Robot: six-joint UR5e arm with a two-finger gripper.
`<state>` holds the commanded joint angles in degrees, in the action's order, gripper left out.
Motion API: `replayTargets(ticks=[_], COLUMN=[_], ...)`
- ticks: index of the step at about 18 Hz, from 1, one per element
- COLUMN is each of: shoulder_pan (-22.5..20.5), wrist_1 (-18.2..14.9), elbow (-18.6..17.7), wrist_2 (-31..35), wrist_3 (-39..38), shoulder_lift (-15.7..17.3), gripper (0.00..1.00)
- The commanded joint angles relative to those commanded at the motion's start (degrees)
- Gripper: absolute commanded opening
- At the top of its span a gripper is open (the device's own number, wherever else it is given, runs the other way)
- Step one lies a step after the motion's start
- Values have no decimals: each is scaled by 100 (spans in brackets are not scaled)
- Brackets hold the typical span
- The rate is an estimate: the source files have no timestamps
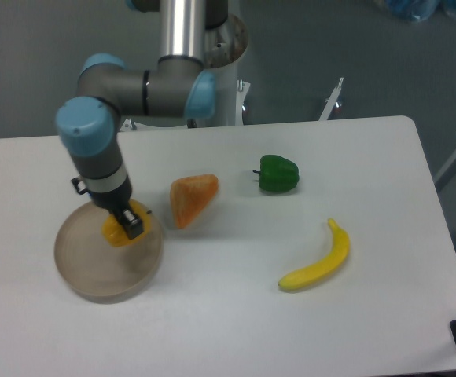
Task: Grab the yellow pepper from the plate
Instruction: 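Lift the yellow pepper off the plate and carry it toward the banana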
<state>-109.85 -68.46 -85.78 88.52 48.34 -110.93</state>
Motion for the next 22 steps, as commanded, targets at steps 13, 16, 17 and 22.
replayTargets(ticks=[13, 16, 17, 22], shoulder_pan=[-1679, -2039, -2136, -2339], wrist_1=[-1169, -1143, -1126, -1108], elbow=[255, 255, 264, 334], wrist_2=[-432, -414, -397, 113], wrist_3=[1572, 2377, 2678, 3383], shoulder_lift=[238, 177, 133, 71], gripper=[34, 33, 33, 33])
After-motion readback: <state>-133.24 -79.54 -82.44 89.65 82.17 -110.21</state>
